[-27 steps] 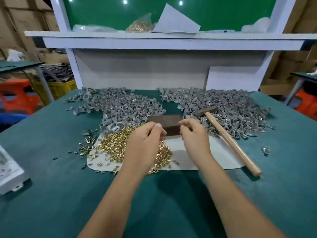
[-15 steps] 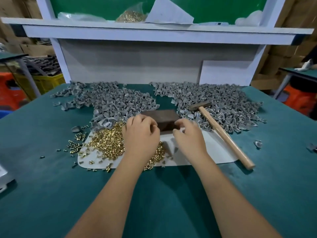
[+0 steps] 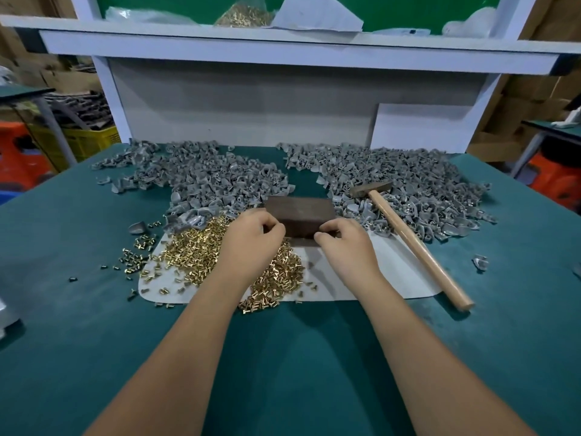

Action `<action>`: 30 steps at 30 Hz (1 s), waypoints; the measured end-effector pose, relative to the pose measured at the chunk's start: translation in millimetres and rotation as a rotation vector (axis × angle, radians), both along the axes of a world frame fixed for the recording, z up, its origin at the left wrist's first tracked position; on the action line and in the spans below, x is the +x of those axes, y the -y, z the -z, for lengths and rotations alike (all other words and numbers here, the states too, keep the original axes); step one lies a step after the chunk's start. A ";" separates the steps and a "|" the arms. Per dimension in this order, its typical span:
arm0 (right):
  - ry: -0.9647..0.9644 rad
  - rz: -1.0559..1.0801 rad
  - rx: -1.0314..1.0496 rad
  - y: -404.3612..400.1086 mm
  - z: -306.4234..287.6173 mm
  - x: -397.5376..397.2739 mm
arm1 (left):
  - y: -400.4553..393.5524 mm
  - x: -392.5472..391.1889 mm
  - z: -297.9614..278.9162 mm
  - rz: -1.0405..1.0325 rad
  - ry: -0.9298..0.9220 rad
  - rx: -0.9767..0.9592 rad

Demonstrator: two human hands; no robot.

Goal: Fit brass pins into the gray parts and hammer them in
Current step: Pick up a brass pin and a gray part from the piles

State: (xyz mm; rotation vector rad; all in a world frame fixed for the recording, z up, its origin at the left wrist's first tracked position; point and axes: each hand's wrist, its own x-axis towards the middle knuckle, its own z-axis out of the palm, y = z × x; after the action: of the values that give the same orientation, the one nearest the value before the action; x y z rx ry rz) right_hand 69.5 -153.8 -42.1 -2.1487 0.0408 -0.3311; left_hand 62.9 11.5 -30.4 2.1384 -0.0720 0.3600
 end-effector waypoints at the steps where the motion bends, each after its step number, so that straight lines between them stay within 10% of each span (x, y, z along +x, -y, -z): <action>1: 0.004 0.023 -0.012 0.9 -0.1 -1.6 | -0.3 0.5 -0.4 0.013 -0.011 -0.015; 16: 0.229 -0.018 -0.274 -20.9 -10.0 -35.3 | -53.5 2.6 -4.9 -0.267 0.096 -0.275; 30: 0.203 -0.201 -0.269 -34.2 -5.8 -42.2 | -42.4 52.8 11.6 -0.031 -0.072 0.720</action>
State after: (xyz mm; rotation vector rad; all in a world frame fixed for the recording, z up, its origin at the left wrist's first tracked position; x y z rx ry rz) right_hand 27.4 -119.6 -36.3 -2.3477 -0.3519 -0.4559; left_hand 115.7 53.9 -42.0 2.8639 -0.1436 0.3002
